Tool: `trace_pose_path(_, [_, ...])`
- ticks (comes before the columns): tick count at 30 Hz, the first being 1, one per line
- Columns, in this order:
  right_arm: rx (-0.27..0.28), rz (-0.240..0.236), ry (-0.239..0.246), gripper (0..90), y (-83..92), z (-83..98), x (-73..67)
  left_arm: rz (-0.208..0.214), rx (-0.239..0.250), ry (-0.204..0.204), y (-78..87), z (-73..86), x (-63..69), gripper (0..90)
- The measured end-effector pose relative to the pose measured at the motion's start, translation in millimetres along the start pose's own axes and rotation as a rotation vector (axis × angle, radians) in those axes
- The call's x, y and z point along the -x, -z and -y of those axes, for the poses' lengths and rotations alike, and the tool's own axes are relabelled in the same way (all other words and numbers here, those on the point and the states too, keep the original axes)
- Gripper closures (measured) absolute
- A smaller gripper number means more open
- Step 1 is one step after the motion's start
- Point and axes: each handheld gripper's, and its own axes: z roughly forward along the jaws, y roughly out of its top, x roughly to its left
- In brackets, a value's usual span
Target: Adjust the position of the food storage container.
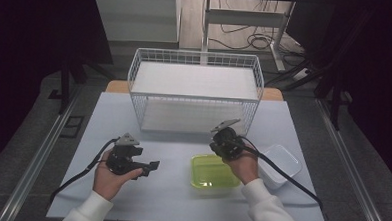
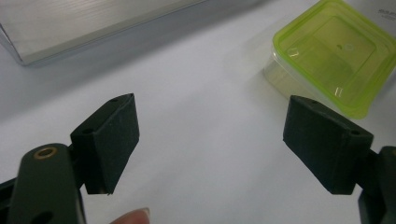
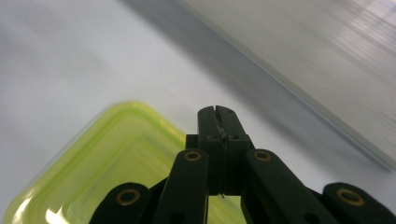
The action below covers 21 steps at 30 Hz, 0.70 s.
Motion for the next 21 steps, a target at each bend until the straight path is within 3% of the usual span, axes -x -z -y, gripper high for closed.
trace_pose_path(5, [-0.037, 0.043, -0.034, 88.8, 20.1, 20.3, 7.9, 0.008, -0.010, 0.012, -0.9, 0.2, 0.6, 18.3])
trace_pose_path(7, [-0.067, 0.062, -0.078, 88.8, 27.5, 40.1, 14.6, 0.008, -0.018, 0.018, -1.7, 0.4, 0.9, 18.3])
trace_pose_path(13, [-0.071, 0.087, -0.124, 88.8, 39.9, 69.0, 23.8, 0.013, -0.035, 0.020, -6.7, 0.9, 1.7, 18.3])
trace_pose_path(19, [-0.106, 0.100, -0.121, 88.8, 36.8, 81.5, 23.1, 0.012, -0.050, 0.019, -9.6, 1.8, 2.8, 18.1])
trace_pose_path(21, [-0.146, 0.114, -0.110, 88.8, 30.2, 85.8, 22.5, 0.013, -0.051, 0.019, -9.0, 2.0, 3.3, 18.1])
